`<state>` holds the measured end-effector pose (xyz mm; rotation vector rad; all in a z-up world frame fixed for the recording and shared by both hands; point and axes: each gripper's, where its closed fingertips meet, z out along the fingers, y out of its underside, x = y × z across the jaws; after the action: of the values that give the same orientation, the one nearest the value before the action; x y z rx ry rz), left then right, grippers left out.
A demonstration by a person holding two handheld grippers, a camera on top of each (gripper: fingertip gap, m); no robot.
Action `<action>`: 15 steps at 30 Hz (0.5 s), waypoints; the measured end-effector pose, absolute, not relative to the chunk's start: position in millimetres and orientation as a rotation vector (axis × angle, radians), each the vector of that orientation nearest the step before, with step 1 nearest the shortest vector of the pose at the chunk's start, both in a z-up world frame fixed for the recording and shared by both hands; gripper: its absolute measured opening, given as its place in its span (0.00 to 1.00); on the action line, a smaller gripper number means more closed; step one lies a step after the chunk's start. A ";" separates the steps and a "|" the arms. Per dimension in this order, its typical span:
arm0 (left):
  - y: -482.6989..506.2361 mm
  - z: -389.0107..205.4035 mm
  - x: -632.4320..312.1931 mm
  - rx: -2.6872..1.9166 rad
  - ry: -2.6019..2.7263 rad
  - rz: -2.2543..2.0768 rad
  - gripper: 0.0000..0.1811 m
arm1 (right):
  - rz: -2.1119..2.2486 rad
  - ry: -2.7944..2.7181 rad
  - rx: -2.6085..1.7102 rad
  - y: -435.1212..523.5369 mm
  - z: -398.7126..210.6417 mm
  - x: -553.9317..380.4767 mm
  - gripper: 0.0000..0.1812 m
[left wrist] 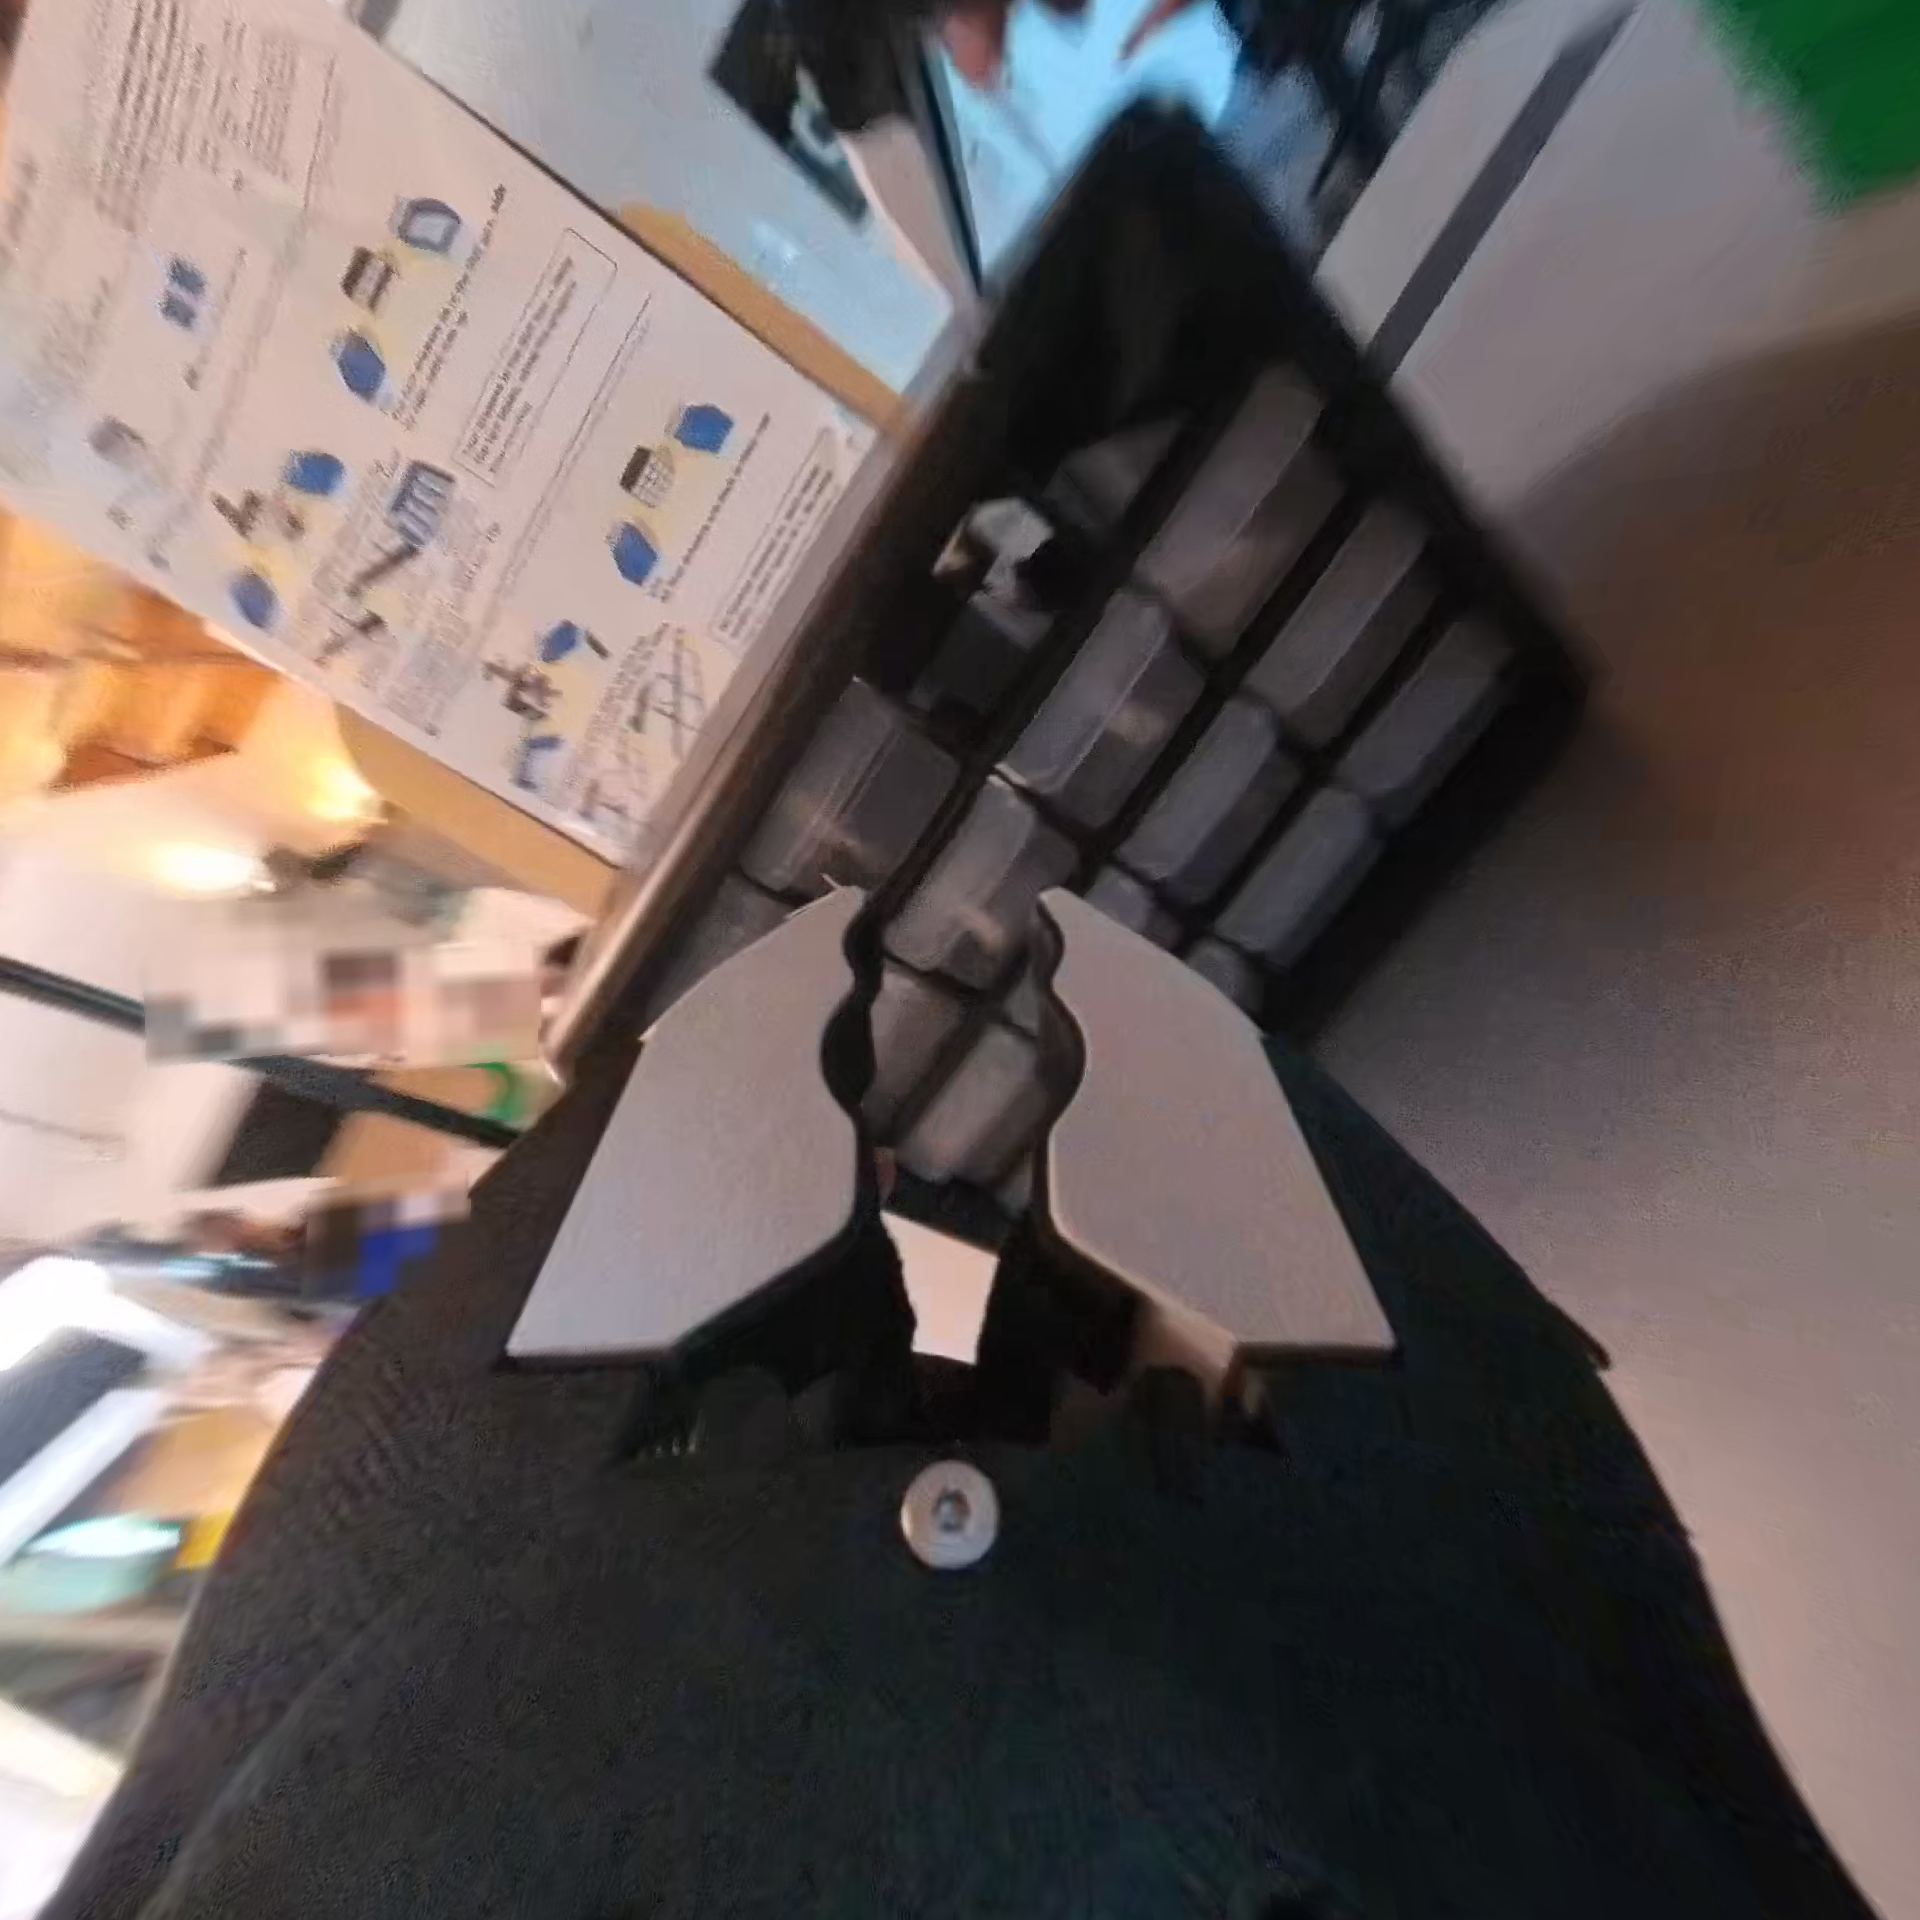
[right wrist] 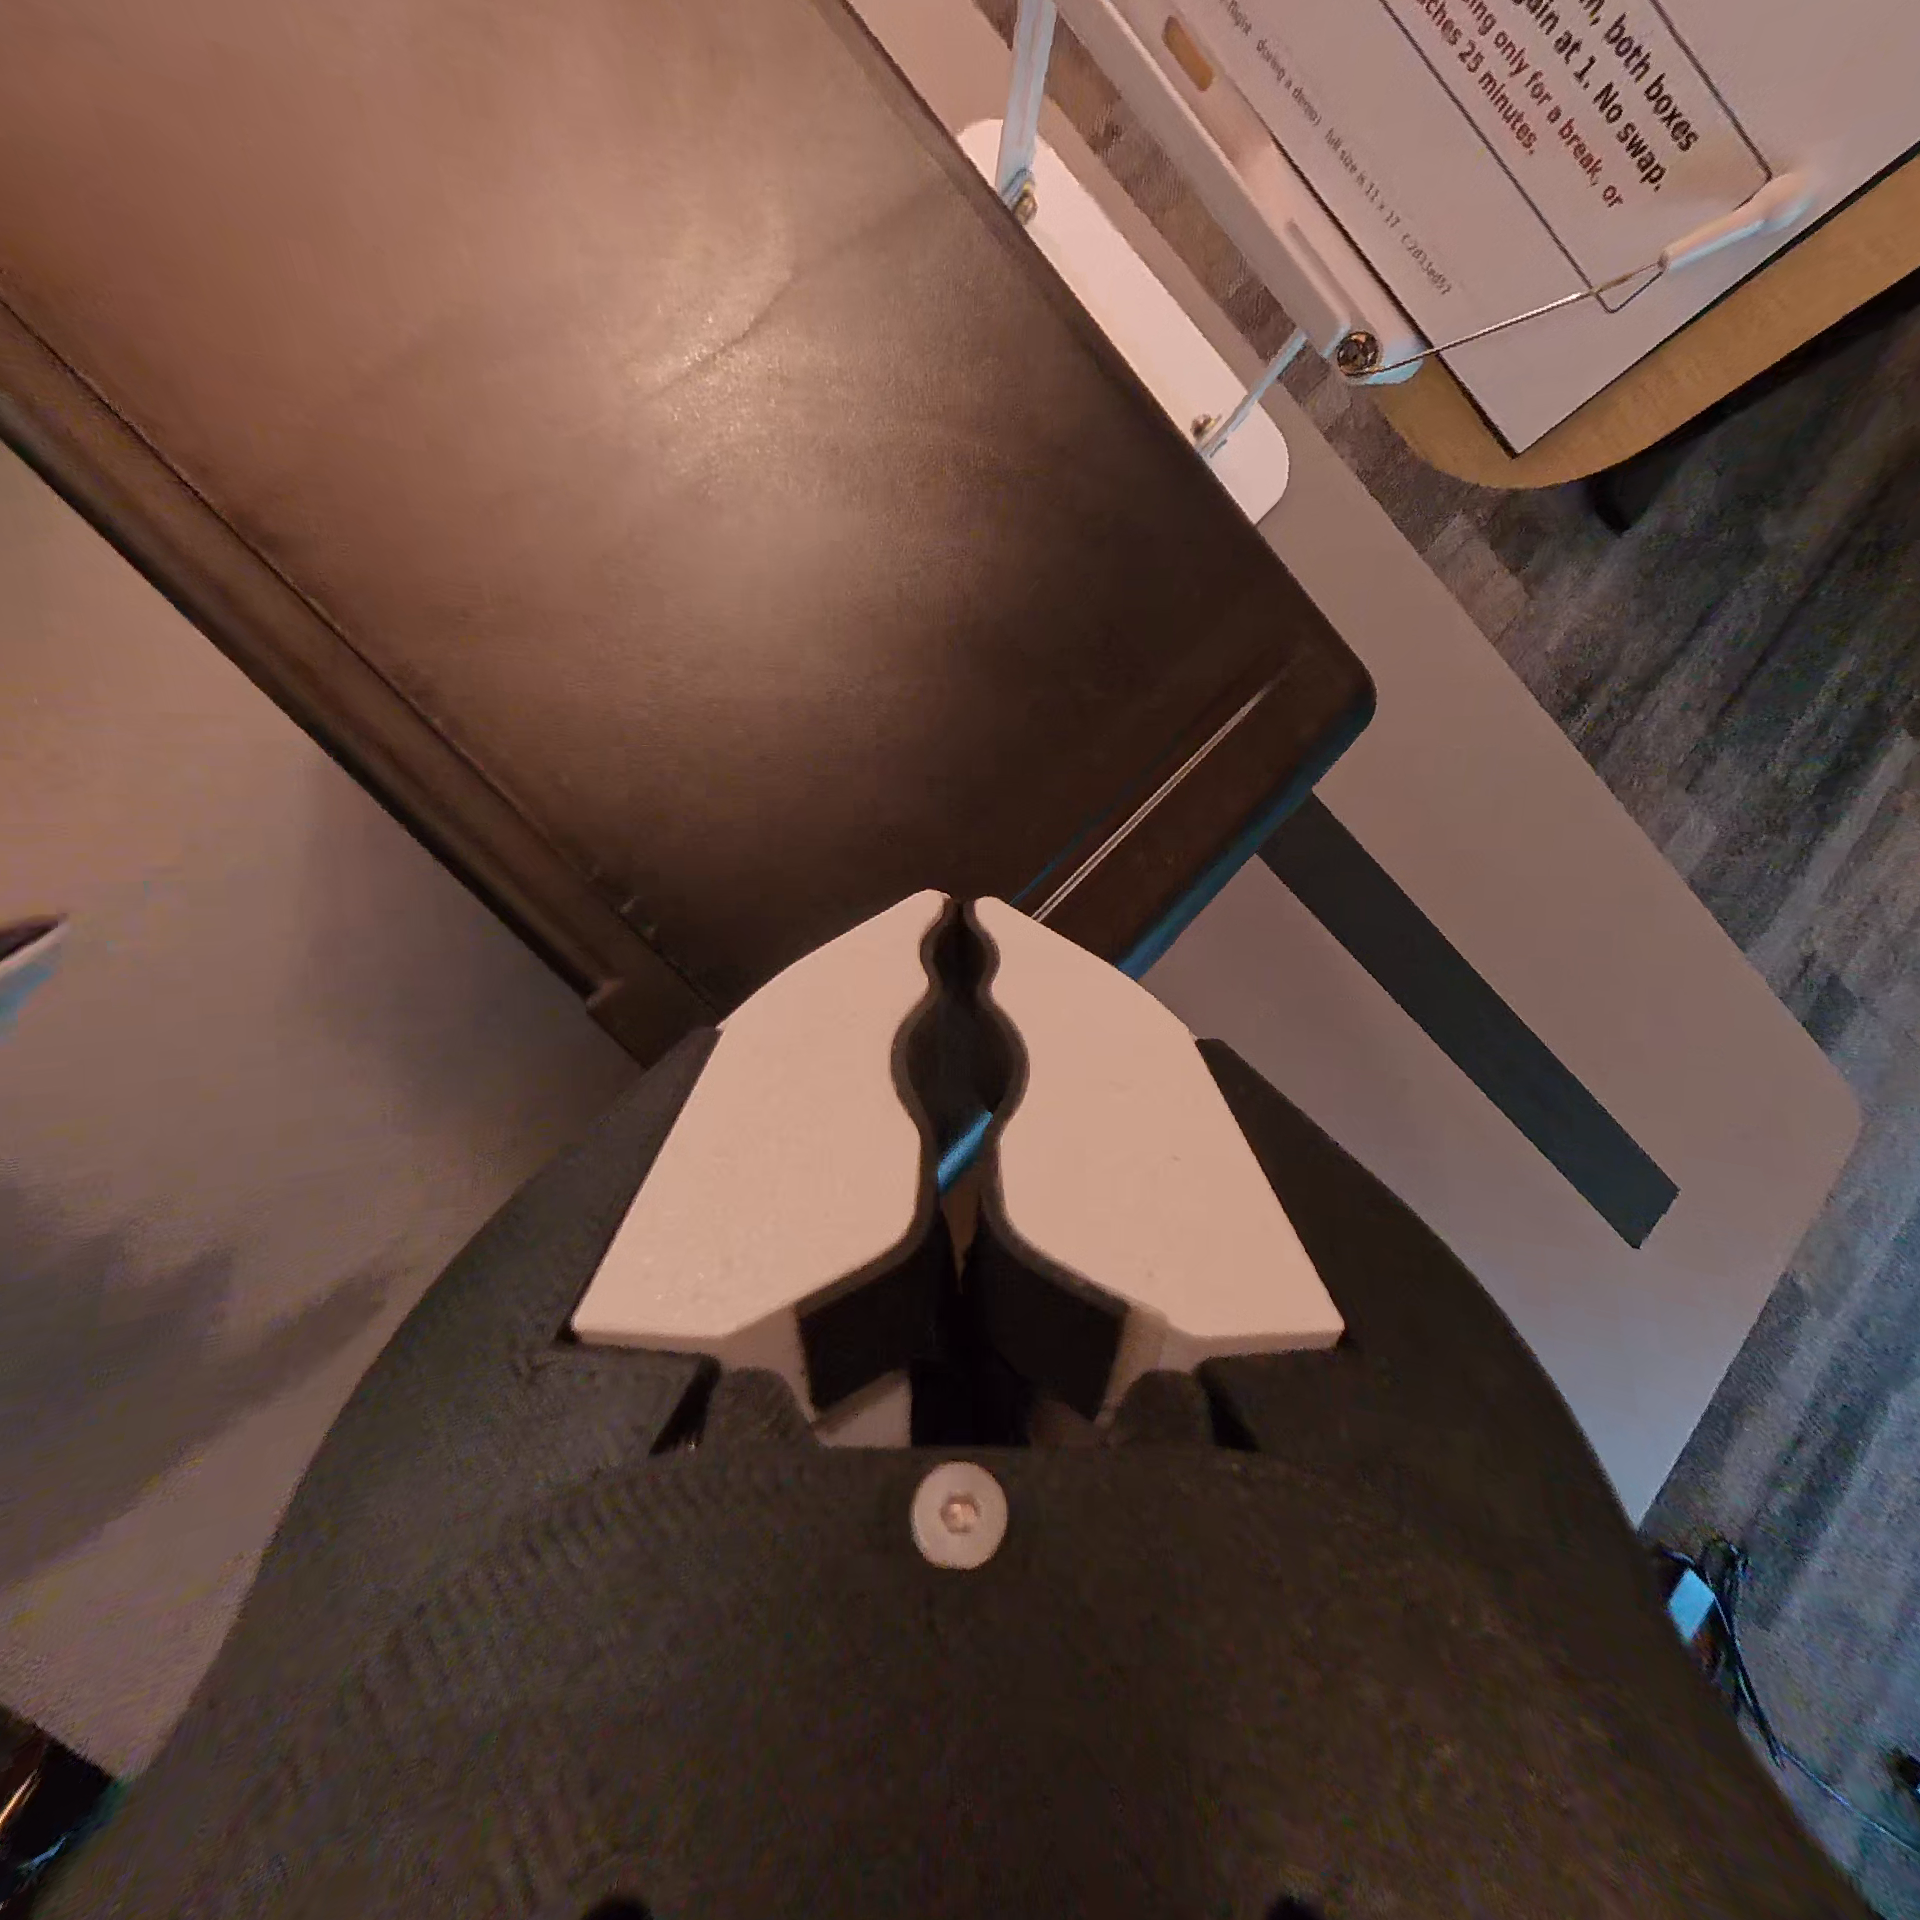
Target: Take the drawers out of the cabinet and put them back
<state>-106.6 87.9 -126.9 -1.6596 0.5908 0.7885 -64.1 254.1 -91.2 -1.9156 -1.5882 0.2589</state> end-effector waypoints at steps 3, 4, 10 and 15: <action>31.6 -113.2 -87.1 -1.647 0.413 0.390 0.21 | 0.229 -1.574 -1.786 255.1 -89.9 -64.5 0.00; 11.1 -109.8 -85.3 -1.627 0.360 0.272 0.21 | 0.189 -1.535 -1.733 257.7 -89.0 -61.8 0.01; -82.5 -107.6 -133.8 -1.560 0.153 -0.065 0.23 | 0.553 -1.342 -1.550 184.0 -82.2 -33.6 0.25; -121.7 -99.9 -194.4 -1.598 -0.005 0.082 0.26 | 0.958 -1.247 -1.469 84.7 -94.2 26.9 0.36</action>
<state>-194.4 -121.7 -99.9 -1.5979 -0.0053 0.0817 26.9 84.7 -94.2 -1.4688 -1.2465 0.9585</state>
